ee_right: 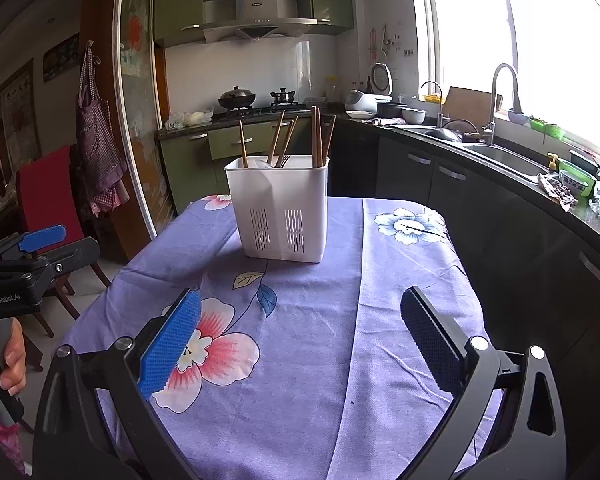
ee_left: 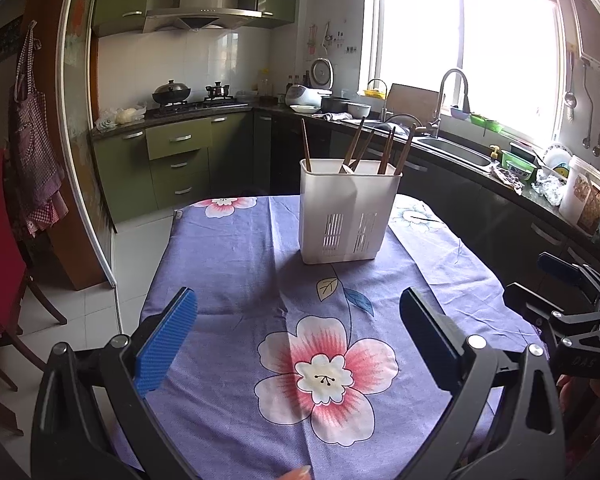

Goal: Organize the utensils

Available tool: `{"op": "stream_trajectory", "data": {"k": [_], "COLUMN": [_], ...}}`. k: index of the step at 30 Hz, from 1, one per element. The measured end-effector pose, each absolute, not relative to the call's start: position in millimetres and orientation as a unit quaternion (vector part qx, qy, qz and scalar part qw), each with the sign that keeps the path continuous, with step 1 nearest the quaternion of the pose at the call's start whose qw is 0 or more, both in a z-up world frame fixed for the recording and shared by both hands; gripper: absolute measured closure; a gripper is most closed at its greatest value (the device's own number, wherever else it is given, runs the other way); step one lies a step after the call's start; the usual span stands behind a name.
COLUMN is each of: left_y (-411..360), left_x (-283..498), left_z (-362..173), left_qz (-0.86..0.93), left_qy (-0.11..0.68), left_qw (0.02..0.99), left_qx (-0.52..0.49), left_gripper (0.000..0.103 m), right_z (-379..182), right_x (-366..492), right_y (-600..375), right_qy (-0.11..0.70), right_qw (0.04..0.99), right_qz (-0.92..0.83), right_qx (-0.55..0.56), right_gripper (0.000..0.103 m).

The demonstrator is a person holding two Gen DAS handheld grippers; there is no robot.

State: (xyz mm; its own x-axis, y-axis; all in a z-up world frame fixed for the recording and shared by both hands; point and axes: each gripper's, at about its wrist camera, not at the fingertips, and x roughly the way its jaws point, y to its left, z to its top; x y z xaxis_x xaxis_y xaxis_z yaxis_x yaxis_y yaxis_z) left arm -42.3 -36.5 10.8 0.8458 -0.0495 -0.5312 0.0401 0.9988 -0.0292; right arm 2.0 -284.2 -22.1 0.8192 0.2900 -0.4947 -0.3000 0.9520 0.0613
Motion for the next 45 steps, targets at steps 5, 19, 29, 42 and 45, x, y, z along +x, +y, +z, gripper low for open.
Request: {"op": "stream_trajectory", "data": {"k": [5,19,29,42,45], "left_y": [-39,-37,-34,-31,-29], "left_x": [-44,-46,-47,-45,-42], "left_z": [11,11,11,9,8], "left_qz": [-0.014,-0.020,-0.025,-0.031,-0.040], "left_qy": [0.273,0.272,0.272,0.280,0.286], "left_qw": [0.962,0.962,0.962,0.959,0.957], "left_qx": [0.002,-0.002,-0.012,-0.018,-0.029], "left_gripper": [0.007,0.007,0.007,0.007,0.007], "right_z": [-23,-24,-25,-30,-31], "right_x": [3,4,4,7,8], "right_y": [-282,-280,-279,-275,-276], "right_qy": [0.259,0.259,0.259,0.264,0.265], "right_qw": [0.953,0.953,0.952,0.951,0.950], "right_qz": [0.157,0.159,0.160,0.162,0.162], "right_qx": [-0.010,-0.011,-0.012,-0.014,-0.013], "right_gripper": [0.005,0.005,0.005,0.005,0.005]}}
